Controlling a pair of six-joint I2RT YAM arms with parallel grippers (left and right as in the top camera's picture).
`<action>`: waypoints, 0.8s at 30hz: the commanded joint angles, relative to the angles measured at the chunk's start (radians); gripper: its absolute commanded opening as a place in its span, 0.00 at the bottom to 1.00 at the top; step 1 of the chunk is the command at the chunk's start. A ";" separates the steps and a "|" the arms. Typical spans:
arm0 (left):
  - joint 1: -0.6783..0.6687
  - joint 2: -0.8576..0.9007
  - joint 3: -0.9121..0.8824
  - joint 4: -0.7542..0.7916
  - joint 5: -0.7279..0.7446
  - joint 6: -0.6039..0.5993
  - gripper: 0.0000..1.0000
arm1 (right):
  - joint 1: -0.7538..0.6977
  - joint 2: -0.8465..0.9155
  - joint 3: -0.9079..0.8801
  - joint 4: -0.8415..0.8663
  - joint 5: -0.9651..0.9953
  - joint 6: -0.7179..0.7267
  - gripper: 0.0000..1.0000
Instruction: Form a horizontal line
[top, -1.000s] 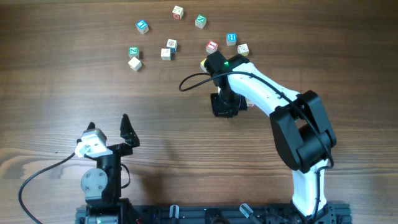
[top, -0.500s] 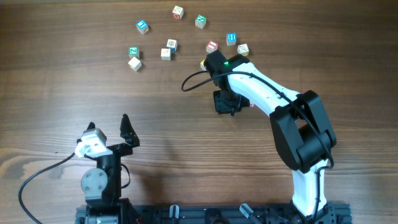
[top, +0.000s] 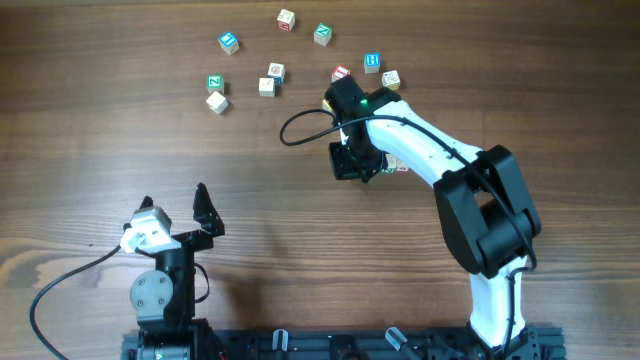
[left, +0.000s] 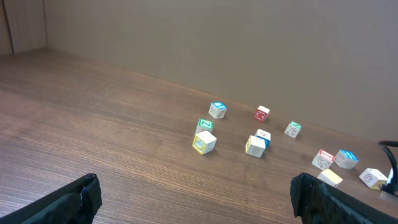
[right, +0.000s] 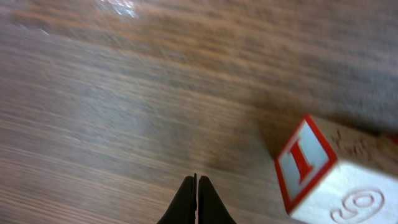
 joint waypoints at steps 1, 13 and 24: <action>-0.003 -0.007 -0.005 0.002 -0.013 0.016 1.00 | 0.003 0.013 -0.007 0.031 0.151 0.076 0.04; -0.003 -0.007 -0.004 0.002 -0.013 0.016 1.00 | 0.003 0.013 -0.007 0.036 0.220 0.080 0.04; -0.003 -0.007 -0.004 0.002 -0.013 0.016 1.00 | 0.003 0.013 -0.007 0.030 0.218 0.058 0.04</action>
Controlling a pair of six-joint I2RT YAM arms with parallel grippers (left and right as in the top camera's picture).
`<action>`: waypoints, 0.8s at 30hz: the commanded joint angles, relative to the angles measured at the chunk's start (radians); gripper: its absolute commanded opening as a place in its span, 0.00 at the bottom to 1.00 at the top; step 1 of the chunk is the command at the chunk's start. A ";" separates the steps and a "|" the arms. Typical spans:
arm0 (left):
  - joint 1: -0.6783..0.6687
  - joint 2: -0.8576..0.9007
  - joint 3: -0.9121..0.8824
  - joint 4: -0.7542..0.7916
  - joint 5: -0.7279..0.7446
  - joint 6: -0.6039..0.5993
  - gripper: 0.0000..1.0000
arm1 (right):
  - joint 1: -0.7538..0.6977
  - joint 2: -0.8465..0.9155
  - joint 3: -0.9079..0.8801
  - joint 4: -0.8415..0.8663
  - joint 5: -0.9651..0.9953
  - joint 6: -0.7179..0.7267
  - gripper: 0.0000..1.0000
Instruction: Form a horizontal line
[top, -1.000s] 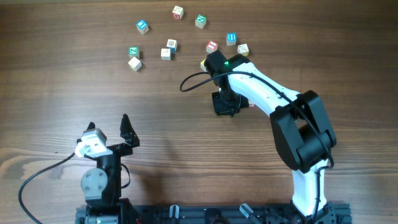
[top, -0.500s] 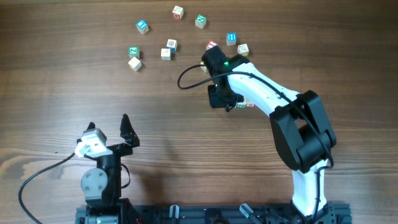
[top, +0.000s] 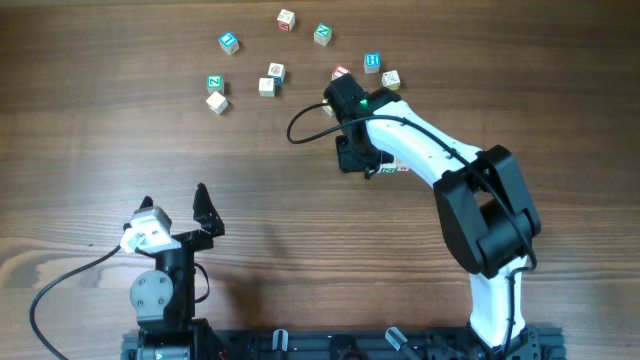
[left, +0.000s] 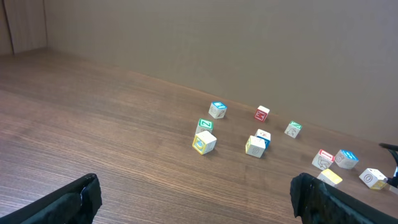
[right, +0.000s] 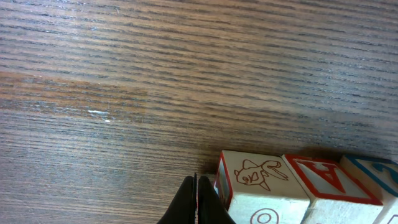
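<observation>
Several wooden letter blocks lie scattered at the far side of the table, among them a blue one (top: 229, 42), a green one (top: 322, 34) and a plain one (top: 216, 101). Under the right arm three blocks stand side by side in a row: a red-edged fish block (right: 261, 186), a red A block (right: 323, 180) and a blue-edged block (right: 379, 177). My right gripper (right: 198, 200) is shut with nothing in it, its tips against the fish block's left side; in the overhead view the right gripper (top: 360, 158) hides most of the row. My left gripper (left: 199, 205) is open near the front edge, far from every block.
The right arm's black cable (top: 305, 125) loops over the table left of the gripper. Blocks near the right arm include a red one (top: 341, 73), a blue one (top: 372, 62) and a pale one (top: 391, 78). Bare wood (top: 150, 150) spans the middle left.
The right gripper, still shut, has shifted slightly toward the far side. The block seen tilted and apart at the right of its view now sits squarely in a row with two others. The left arm is unchanged.
</observation>
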 joint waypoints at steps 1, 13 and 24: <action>-0.003 -0.007 -0.004 0.002 -0.014 0.016 1.00 | 0.002 0.013 -0.007 0.011 -0.010 -0.046 0.04; -0.003 -0.007 -0.004 0.002 -0.013 0.016 1.00 | 0.002 0.013 -0.007 0.033 -0.048 -0.120 0.65; -0.003 -0.007 -0.004 0.002 -0.014 0.016 1.00 | 0.002 0.013 -0.007 0.045 -0.055 -0.116 1.00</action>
